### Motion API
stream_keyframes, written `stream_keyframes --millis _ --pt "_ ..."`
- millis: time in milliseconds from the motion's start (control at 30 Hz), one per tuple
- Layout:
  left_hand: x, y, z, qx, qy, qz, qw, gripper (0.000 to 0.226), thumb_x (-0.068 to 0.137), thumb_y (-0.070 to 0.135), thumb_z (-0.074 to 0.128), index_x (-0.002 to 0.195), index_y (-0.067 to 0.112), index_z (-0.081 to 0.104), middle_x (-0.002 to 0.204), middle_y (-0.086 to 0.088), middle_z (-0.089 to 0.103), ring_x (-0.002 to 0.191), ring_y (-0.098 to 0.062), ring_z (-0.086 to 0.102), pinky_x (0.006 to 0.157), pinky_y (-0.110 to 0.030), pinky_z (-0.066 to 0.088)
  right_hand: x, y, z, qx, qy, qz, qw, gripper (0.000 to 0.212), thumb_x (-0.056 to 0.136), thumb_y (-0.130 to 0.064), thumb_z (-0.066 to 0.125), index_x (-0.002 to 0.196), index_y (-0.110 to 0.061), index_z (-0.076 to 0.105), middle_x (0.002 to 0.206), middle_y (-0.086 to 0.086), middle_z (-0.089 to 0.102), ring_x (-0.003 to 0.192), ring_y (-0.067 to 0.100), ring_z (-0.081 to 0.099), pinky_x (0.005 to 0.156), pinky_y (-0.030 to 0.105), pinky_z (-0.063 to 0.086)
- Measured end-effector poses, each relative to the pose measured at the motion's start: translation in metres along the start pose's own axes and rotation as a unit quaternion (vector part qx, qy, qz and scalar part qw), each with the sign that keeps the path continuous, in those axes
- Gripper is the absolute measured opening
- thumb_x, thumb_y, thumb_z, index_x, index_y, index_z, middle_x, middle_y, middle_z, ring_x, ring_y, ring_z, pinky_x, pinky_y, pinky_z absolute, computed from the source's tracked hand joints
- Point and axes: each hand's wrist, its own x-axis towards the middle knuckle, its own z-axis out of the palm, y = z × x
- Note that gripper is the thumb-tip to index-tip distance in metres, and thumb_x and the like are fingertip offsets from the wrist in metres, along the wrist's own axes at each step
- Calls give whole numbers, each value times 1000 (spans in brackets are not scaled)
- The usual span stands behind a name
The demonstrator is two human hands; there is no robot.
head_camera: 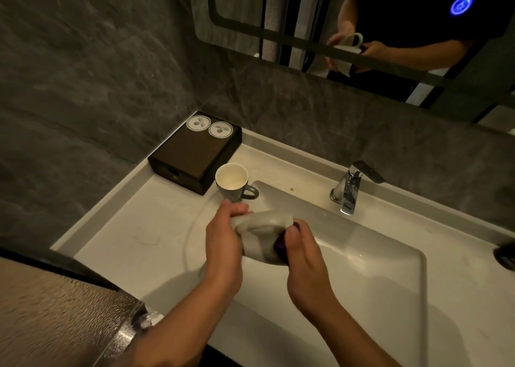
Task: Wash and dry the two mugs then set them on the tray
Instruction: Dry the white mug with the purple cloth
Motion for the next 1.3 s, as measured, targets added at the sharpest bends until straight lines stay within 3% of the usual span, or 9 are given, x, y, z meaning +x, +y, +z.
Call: stream_keyframes --millis 133,333,533,633,733,967,1100,1233,1300 --pt "8 11 -7 -31 -92 -250 963 41 95 42 69 124 12 70 113 -21 78 99 -41 77 70 -50 63 -9 11 -3 -59 -83 -84 991 44 105 -55 34 137 -27 45 124 -28 62 117 14 64 94 34 58" --pt "2 -3 -1 102 -19 3 995 26 98 37 67 89 14 74 93 -18 75 85 -30 72 66 -36 56 -1 4 -10 32 -28 30 999 31 107 -47 35 113 -34 62 100 -11 69 92 5 66 79 21 55" --pt "-6 -22 -17 280 -82 372 881 36 94 43 58 116 16 67 114 2 66 107 -4 62 78 -5 49 18 -13 -22 190 -9 173 966 33 103 -40 47 112 -17 70 102 1 77 97 22 68 86 38 60" --pt "-4 -1 -2 105 -51 89 989 41 93 54 58 112 21 71 112 -7 75 93 -5 71 66 -18 56 11 -10 -18 -19 -37 24 999 31 101 -62 37 105 -41 60 98 -24 67 90 4 63 72 20 54" --pt "9 5 1 -27 -39 -192 980 41 95 50 68 113 13 72 111 -20 77 101 -38 74 73 -44 61 0 1 -9 -164 -117 -75 977 32 96 -75 27 124 -63 38 112 -30 58 107 5 60 83 20 55" --pt "2 -4 4 112 55 100 987 24 97 35 64 80 21 74 85 -2 72 84 -21 69 62 -26 52 1 -9 2 -46 -24 -25 998 23 108 -47 34 112 -36 53 100 -35 62 93 -4 60 76 12 51" --pt "-8 -14 -8 252 -6 420 872 34 95 36 57 105 8 72 106 -3 69 96 -9 65 79 -7 49 20 -23 -11 214 -12 173 961 32 105 -37 47 109 -14 69 101 -3 77 89 15 68 82 34 56" --pt "-1 9 -5 81 -79 55 992 38 94 59 57 116 30 70 115 -5 77 93 -9 75 72 -31 61 14 -18 -15 -38 -50 -4 998 22 102 -61 37 106 -54 57 102 -24 64 95 5 62 77 20 56" --pt "8 22 -6 -61 -112 -209 969 49 90 63 67 122 25 69 113 -16 79 92 -30 81 72 -50 63 10 -7 -16 -146 -114 -114 976 20 102 -63 31 119 -65 41 111 -22 58 101 12 61 78 26 58"
